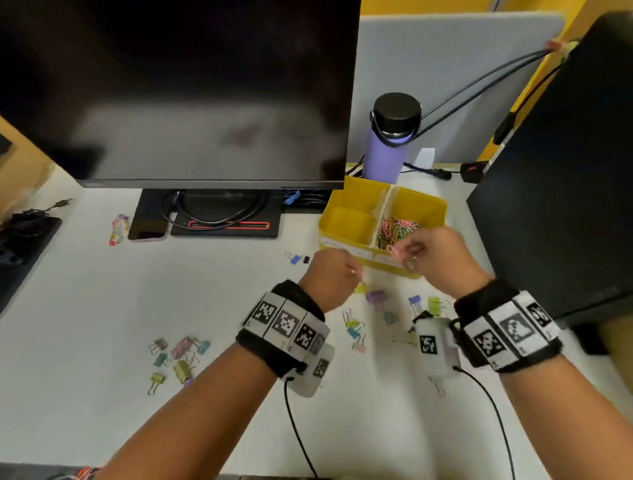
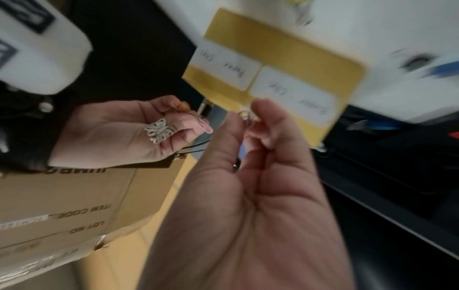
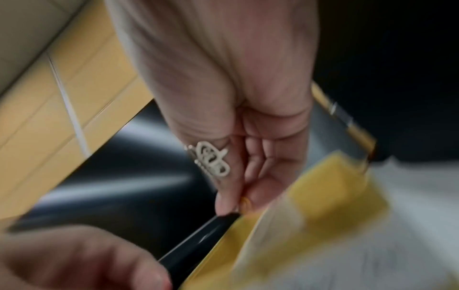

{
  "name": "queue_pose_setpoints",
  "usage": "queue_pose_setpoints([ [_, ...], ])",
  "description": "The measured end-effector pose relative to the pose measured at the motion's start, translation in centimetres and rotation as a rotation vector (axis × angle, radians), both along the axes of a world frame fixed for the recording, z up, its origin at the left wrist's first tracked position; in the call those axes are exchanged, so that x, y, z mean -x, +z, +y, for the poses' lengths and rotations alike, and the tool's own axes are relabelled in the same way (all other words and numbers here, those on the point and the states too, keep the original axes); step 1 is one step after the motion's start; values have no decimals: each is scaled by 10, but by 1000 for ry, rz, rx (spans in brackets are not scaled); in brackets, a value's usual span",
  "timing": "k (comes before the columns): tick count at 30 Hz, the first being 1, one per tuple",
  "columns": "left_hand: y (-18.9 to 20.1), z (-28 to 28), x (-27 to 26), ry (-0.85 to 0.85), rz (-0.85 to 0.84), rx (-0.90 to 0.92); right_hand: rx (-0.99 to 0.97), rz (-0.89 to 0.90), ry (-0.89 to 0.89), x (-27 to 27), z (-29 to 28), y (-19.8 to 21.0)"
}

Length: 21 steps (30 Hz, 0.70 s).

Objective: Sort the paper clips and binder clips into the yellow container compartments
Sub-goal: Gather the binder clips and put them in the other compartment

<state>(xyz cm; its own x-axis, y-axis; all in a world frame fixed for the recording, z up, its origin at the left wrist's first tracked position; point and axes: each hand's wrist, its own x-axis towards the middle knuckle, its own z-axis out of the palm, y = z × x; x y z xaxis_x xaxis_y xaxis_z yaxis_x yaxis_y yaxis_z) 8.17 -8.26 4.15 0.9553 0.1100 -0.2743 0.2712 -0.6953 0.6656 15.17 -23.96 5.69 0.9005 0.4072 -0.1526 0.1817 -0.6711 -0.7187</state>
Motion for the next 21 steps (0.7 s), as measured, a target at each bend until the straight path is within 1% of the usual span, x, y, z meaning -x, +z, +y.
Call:
queue_pose_setpoints([
  [2, 15, -24, -27, 9, -160, 59, 13, -161, -126, -24, -15, 7],
  [4, 20, -42, -54, 23, -231, 29, 23, -186, -165, -44, -20, 1],
  [6, 15, -52, -83, 32, -212, -45, 129, -179, -124, -56, -21, -9],
  [8, 6, -54, -105, -12, -123, -153, 258, -173, -20, -55, -23, -14],
  [9, 3, -54, -111, -50, -74, -226, 282, -174, 22, -52, -27, -13],
  [10, 0, -54, -113, -80, -53, -279, 264, -189, 47, -47, -32, -10],
  [11, 0, -53, -110, -97, -57, -286, 221, -217, 56, -40, -39, -7],
  [12, 2, -51, -101, -95, -94, -240, 173, -248, 48, -31, -48, -6],
  [13, 5, -49, -88, -74, -174, -177, 139, -268, 28, -21, -60, -7],
  [14, 5, -44, -71, -30, -262, -121, 147, -262, 11, -10, -75, -12],
  [15, 1, -38, -54, 26, -316, -90, 208, -213, -1, 2, -89, -20],
  [16, -6, -30, -37, 63, -312, -88, 310, -109, -9, 14, -103, -29],
  [17, -15, -23, -20, 78, -232, -100, 413, 39, -16, 27, -115, -40],
  [18, -27, -18, -7, 54, -78, -127, 477, 189, -30, 37, -123, -50],
  [19, -42, -16, 4, -27, 114, -186, 495, 311, -54, 46, -126, -61],
  [20, -55, -16, 11, -140, 283, -259, 490, 379, -80, 53, -127, -69],
  [21, -67, -20, 16, -238, 392, -320, 487, 395, -91, 57, -124, -75],
])
